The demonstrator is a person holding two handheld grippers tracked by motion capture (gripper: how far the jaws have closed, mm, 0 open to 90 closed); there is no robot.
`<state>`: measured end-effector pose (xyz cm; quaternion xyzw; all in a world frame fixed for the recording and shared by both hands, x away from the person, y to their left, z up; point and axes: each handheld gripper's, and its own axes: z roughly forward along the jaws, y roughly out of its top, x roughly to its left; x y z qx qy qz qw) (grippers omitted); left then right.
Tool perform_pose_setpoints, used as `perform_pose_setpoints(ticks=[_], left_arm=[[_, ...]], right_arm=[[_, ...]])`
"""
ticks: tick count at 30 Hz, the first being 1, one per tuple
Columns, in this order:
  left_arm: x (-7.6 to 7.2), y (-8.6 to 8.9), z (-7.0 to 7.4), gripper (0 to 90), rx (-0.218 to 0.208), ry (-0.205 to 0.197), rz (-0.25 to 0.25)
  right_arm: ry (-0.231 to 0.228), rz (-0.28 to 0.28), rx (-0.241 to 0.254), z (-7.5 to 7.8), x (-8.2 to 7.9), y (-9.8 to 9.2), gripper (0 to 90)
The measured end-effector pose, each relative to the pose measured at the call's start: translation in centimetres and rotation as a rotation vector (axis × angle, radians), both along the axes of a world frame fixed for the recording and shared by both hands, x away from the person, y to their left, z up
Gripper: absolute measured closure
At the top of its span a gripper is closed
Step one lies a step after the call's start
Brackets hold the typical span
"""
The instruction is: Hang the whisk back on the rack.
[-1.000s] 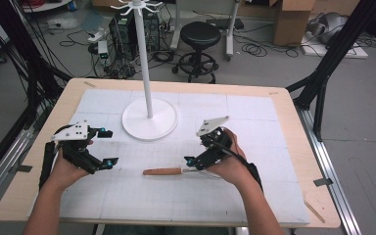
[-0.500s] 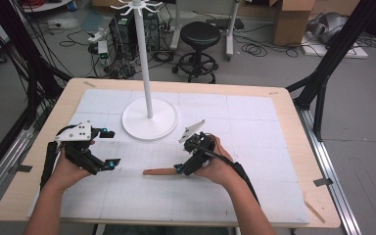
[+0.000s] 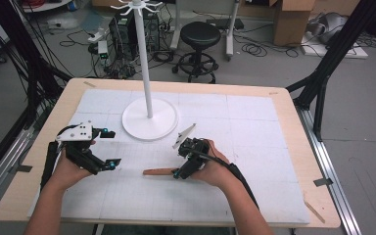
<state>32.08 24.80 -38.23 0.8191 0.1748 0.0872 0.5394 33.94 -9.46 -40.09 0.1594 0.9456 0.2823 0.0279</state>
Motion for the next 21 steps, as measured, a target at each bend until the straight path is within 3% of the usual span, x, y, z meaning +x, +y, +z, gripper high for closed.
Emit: perform_pose_setpoints(ticks=[7, 14, 16, 21], left_arm=[[0.1, -0.1, -0.1, 1.6, 0.011, 0.001, -0.003], [0.1, -0.2, -0.2, 1.6, 0.011, 0.003, -0.004], [0.1, -0.1, -0.1, 1.6, 0.015, 0.000, -0.007], [0.2, -0.2, -0.2, 1.6, 0.013, 0.005, -0.003]], right_arm=[[0.047, 0.069, -0.050, -0.9, -0.1, 1.0, 35.6], [0.087, 0.092, -0.110, -1.6, -0.2, 1.6, 53.9], [0.043, 0.091, -0.128, -1.6, -0.4, 1.7, 62.9], [0.005, 0.117, -0.153, -1.5, -0.9, 1.9, 67.9]])
